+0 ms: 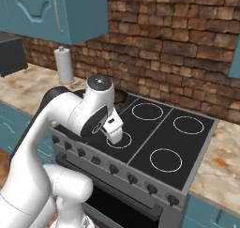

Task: Move the pot and pan from the stove into the sink.

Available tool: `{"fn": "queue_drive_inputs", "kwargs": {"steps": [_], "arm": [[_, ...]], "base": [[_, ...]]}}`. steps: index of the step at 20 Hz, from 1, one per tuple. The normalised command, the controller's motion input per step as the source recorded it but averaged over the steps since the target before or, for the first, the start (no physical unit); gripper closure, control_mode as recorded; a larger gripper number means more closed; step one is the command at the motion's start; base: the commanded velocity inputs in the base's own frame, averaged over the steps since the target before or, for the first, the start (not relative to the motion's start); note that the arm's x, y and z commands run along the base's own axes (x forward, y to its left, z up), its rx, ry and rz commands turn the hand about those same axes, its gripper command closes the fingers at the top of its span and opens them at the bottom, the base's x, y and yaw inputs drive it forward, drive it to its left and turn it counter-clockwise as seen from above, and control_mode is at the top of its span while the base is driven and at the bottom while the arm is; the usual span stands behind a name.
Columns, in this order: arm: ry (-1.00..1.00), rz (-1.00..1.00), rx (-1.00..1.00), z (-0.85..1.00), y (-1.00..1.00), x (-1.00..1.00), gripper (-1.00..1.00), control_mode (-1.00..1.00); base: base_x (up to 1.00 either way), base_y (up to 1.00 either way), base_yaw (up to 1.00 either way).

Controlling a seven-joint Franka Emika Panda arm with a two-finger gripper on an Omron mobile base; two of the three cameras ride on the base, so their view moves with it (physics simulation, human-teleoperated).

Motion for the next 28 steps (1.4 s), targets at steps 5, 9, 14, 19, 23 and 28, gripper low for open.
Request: {"fn": "queue_drive_inputs", "kwargs": {"steps": [5, 9, 14, 19, 23, 28], "arm": [[0.0, 0.0, 0.0, 0.0, 0.0, 0.0, 1.0, 1.0], [0.0, 0.0, 0.0, 0.0, 0.0, 0.0, 1.0, 1.0], [0.0, 0.0, 0.0, 0.0, 0.0, 0.0, 1.0, 1.0], [0.0, 0.0, 0.0, 0.0, 0.0, 0.0, 1.0, 1.0], [0.0, 0.0, 0.0, 0.0, 0.0, 0.0, 1.0, 1.0], [0.0, 0.0, 0.0, 0.0, 0.0, 0.0, 1.0, 1.0]], "base": [[-0.15, -0.03, 0.48], [-0.13, -0.03, 0.49], [-0.14, -0.02, 0.49], [-0.1, -0.03, 0.49], [-0.08, -0.03, 0.49], [-0.05, -0.02, 0.5]]}}
